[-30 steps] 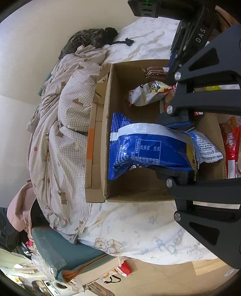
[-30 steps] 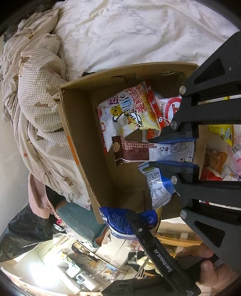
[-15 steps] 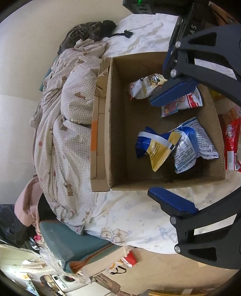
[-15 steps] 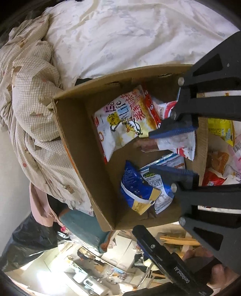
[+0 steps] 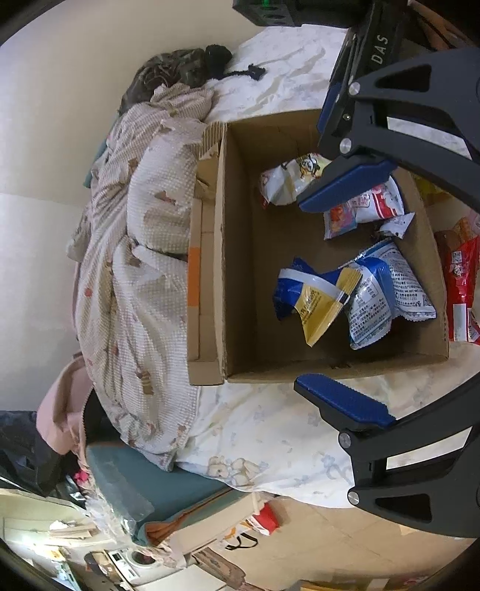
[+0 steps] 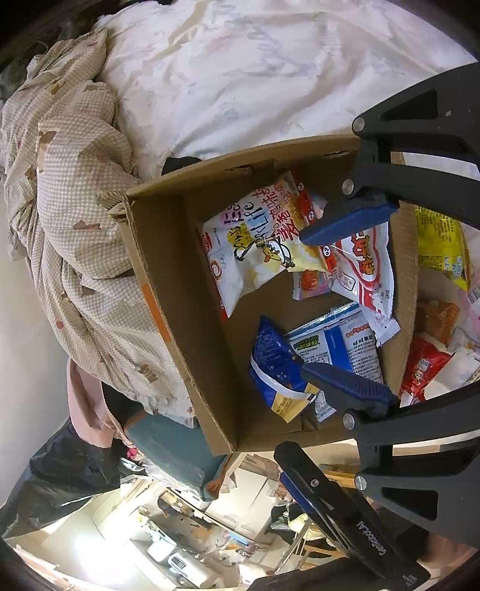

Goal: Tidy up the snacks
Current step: 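Withdraw both grippers from the box toward the remaining snacks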

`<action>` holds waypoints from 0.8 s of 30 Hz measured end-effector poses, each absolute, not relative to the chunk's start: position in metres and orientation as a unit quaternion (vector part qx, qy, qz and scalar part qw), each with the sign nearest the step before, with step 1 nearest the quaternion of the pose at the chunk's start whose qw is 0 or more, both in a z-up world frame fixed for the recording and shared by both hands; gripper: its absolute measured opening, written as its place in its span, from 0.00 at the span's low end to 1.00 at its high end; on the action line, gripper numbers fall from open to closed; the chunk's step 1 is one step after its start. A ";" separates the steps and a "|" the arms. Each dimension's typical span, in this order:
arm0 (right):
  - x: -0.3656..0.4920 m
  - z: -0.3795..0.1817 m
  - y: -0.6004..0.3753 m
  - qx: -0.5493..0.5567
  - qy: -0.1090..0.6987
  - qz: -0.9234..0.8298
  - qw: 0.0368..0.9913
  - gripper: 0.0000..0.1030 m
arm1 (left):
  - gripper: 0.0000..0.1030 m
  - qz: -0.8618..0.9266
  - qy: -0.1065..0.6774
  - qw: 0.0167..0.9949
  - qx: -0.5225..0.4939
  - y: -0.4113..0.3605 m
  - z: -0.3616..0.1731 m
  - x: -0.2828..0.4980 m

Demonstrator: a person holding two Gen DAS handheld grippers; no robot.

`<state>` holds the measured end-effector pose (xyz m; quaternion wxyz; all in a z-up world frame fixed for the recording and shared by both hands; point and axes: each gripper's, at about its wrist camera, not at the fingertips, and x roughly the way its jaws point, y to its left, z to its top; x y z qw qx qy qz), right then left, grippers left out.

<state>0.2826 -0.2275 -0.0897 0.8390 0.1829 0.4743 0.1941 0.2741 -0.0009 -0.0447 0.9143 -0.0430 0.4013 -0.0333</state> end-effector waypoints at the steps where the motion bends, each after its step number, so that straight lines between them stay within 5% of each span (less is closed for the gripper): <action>1: 0.282 -0.088 -0.228 0.182 0.471 0.194 0.841 0.66 | 0.84 -0.034 0.399 0.915 -0.043 -0.001 -0.043 0.272; 6: 0.277 -0.080 -0.231 0.184 0.464 0.194 0.844 0.66 | 0.85 -0.038 0.388 0.919 -0.052 0.002 -0.035 0.263; 9: 0.271 -0.072 -0.231 0.182 0.456 0.202 0.847 0.67 | 0.98 -0.034 0.381 0.922 -0.059 0.005 -0.029 0.257; 13: 0.259 -0.060 -0.233 0.176 0.440 0.206 0.856 0.75 | 0.98 -0.037 0.382 0.921 -0.062 0.007 -0.023 0.250; 24: 0.228 -0.046 -0.247 0.177 0.435 0.184 0.863 0.76 | 0.98 -0.031 0.393 0.917 -0.063 0.020 -0.014 0.214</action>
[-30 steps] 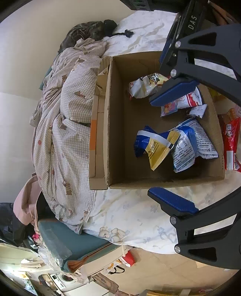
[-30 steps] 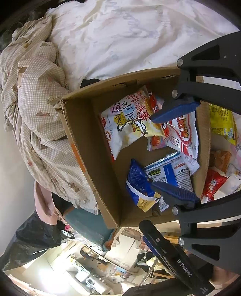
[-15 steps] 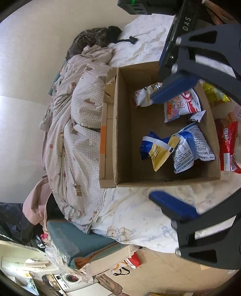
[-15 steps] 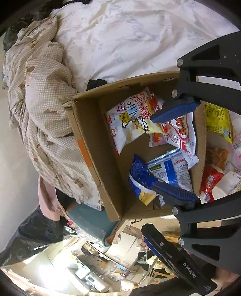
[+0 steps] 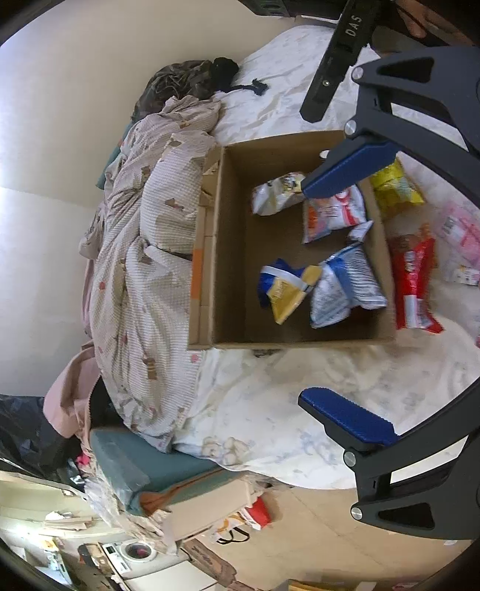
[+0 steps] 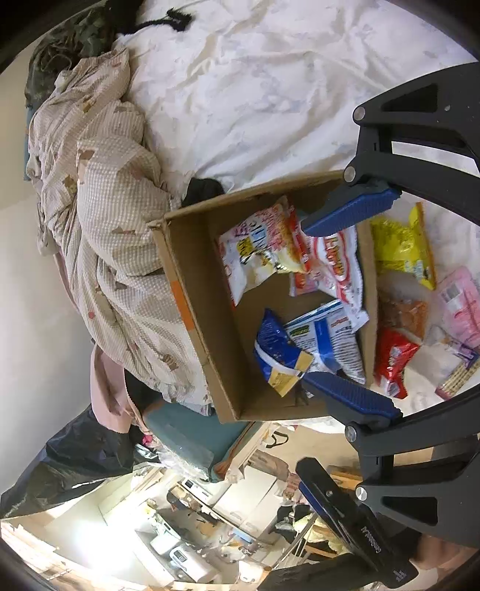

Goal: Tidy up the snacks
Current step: 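Withdraw both grippers from the box toward the remaining snacks, then grasp the pink-checked wafer bar with the left gripper while the right gripper grasps the yellow chip bag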

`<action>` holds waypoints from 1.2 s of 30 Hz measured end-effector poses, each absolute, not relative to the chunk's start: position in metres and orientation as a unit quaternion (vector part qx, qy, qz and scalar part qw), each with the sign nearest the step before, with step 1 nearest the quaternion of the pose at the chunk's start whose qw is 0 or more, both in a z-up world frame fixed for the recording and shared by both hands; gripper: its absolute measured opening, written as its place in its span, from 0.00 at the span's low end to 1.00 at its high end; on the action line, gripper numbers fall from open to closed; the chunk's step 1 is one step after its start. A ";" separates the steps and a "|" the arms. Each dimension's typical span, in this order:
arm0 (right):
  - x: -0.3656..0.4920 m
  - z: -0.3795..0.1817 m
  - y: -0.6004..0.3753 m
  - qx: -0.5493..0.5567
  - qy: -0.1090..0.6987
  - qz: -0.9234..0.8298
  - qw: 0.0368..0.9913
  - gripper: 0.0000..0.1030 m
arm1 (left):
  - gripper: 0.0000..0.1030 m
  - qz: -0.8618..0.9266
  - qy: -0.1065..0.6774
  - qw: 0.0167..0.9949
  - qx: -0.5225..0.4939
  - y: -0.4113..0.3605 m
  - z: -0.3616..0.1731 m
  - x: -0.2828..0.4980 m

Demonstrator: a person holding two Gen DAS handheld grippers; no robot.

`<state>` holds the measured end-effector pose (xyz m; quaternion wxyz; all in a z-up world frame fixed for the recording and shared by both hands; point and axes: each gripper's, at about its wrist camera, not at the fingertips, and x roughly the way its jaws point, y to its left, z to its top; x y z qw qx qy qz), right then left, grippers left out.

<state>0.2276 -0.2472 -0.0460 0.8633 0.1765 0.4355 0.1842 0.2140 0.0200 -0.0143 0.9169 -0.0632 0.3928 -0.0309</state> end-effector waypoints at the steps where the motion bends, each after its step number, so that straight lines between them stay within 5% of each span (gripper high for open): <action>1: 0.224 -0.047 -0.249 0.180 0.439 0.182 0.861 0.76 | 0.98 -0.031 0.395 0.916 -0.063 0.021 -0.014 0.211; 36: 0.157 -0.083 -0.269 0.176 0.521 0.119 0.826 0.76 | 0.98 0.016 0.579 0.804 -0.137 0.053 -0.101 0.148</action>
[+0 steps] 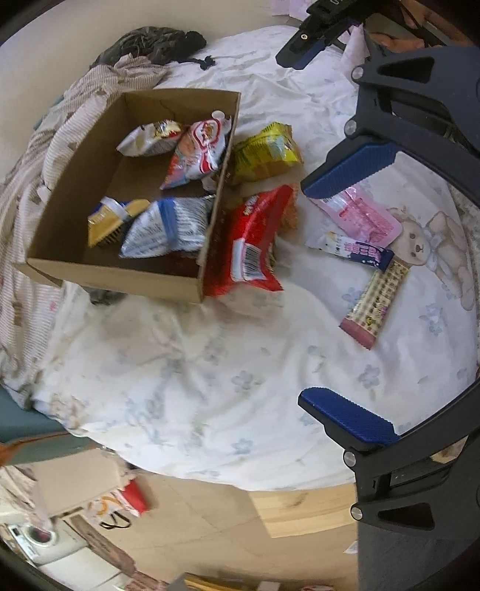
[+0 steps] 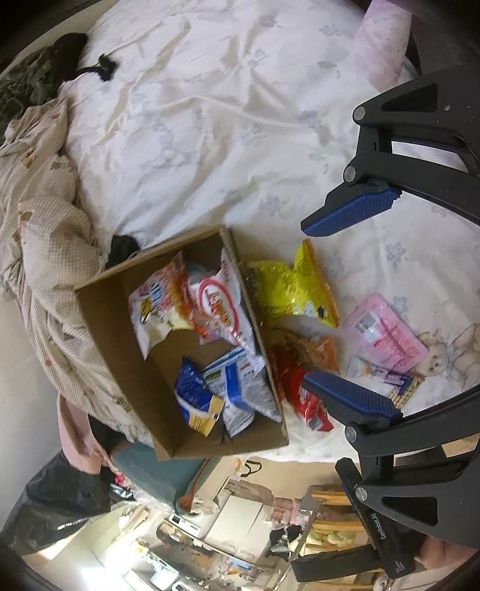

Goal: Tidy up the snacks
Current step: 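Grasp the pink-checked wafer bar with the left gripper while the right gripper grasps the yellow chip bag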

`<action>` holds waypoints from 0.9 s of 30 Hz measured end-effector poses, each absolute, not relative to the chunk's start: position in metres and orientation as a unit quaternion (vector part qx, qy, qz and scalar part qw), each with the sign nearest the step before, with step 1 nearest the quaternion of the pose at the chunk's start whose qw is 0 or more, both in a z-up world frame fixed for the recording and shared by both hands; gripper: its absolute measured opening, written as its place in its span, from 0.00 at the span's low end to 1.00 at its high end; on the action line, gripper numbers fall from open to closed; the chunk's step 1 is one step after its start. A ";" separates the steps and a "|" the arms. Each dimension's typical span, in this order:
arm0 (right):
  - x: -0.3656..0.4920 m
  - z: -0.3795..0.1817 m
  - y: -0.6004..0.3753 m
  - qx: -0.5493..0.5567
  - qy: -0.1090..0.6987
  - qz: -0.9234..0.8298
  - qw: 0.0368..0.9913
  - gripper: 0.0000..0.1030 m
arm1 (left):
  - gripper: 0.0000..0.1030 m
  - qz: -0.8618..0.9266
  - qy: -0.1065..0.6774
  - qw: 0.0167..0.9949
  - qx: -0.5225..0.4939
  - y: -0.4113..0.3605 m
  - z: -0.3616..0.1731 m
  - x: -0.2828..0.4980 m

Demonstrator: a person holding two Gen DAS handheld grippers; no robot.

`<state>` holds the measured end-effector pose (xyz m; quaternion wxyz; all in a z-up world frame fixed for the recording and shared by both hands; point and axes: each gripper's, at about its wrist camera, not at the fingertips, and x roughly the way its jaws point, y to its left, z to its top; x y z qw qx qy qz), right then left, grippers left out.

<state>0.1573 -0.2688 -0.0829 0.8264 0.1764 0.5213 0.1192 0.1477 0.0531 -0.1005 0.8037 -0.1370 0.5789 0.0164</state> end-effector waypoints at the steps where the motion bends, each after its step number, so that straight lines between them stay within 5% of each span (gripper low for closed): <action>1: 0.157 -0.086 -0.271 0.180 0.525 0.116 0.824 0.76 | 0.98 0.018 0.585 0.799 -0.141 0.054 -0.104 0.148; 10: 0.158 -0.093 -0.275 0.186 0.537 0.106 0.816 0.76 | 0.96 0.047 0.679 0.712 -0.175 0.054 -0.166 0.136; 11: 0.158 -0.093 -0.274 0.186 0.537 0.107 0.816 0.76 | 0.92 0.045 0.694 0.694 -0.185 0.053 -0.175 0.133; 13: 0.158 -0.092 -0.271 0.184 0.537 0.110 0.816 0.76 | 0.64 0.031 0.722 0.664 -0.192 0.046 -0.192 0.131; 20: 0.158 -0.092 -0.266 0.175 0.537 0.116 0.817 0.76 | 0.45 0.040 0.717 0.672 -0.180 0.036 -0.200 0.138; 22: 0.159 -0.093 -0.266 0.177 0.538 0.114 0.816 0.76 | 0.29 0.040 0.715 0.677 -0.170 0.034 -0.203 0.141; 27: 0.161 -0.096 -0.268 0.186 0.542 0.113 0.811 0.76 | 0.22 -0.012 0.700 0.708 -0.094 0.008 -0.193 0.148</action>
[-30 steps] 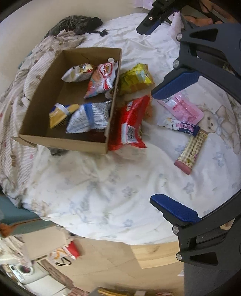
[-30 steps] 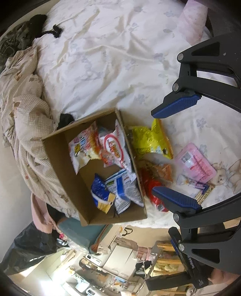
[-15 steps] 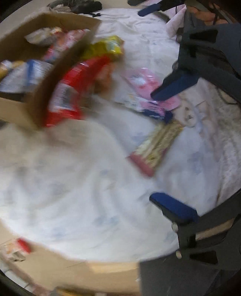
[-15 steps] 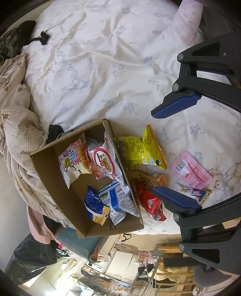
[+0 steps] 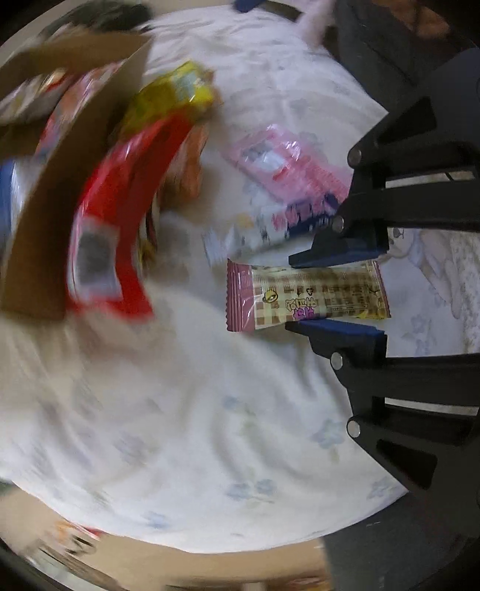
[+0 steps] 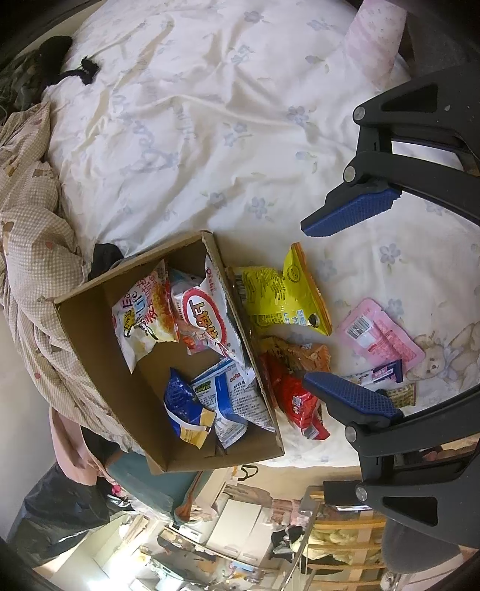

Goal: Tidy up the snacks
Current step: 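Grasp the pink-checked wafer bar with the left gripper while the right gripper grasps the yellow chip bag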

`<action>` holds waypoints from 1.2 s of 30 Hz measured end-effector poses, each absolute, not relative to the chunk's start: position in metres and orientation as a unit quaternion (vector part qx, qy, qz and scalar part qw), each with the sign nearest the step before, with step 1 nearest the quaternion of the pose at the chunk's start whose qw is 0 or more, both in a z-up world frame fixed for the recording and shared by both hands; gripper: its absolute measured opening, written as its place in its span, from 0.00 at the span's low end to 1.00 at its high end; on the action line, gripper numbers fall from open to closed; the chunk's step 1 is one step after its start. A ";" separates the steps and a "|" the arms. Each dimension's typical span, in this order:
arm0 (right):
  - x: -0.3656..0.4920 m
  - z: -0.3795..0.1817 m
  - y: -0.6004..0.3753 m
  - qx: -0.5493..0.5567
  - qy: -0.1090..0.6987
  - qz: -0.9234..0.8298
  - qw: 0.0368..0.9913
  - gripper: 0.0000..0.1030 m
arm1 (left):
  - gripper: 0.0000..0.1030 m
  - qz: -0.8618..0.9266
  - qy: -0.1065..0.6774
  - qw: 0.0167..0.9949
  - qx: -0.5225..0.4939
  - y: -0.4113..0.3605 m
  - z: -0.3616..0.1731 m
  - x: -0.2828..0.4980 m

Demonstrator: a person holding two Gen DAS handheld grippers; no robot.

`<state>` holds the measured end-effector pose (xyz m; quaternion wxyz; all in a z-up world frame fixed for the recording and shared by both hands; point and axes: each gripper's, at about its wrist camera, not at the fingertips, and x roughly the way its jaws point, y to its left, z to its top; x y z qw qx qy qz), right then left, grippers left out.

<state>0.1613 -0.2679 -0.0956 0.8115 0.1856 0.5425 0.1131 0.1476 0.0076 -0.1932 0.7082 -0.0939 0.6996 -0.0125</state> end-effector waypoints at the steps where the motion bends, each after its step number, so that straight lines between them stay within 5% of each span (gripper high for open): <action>1: 0.162 -0.096 -0.267 0.185 0.544 0.114 0.811 0.76 | 0.22 -0.018 0.702 0.707 -0.077 0.001 -0.194 0.148; 15: 0.172 -0.134 -0.263 0.186 0.602 0.083 0.772 0.76 | 0.22 -0.006 0.683 0.724 -0.096 0.018 -0.160 0.150; 31: 0.228 -0.177 -0.208 0.042 0.630 0.097 0.769 0.80 | 0.22 -0.023 0.646 0.758 -0.080 0.022 -0.135 0.152; 34: 0.230 -0.177 -0.208 0.044 0.629 0.105 0.769 0.71 | 0.22 -0.027 0.646 0.759 -0.081 0.018 -0.138 0.150; 36: 0.229 -0.179 -0.206 0.035 0.634 0.111 0.765 0.53 | 0.22 -0.027 0.644 0.761 -0.078 0.017 -0.137 0.149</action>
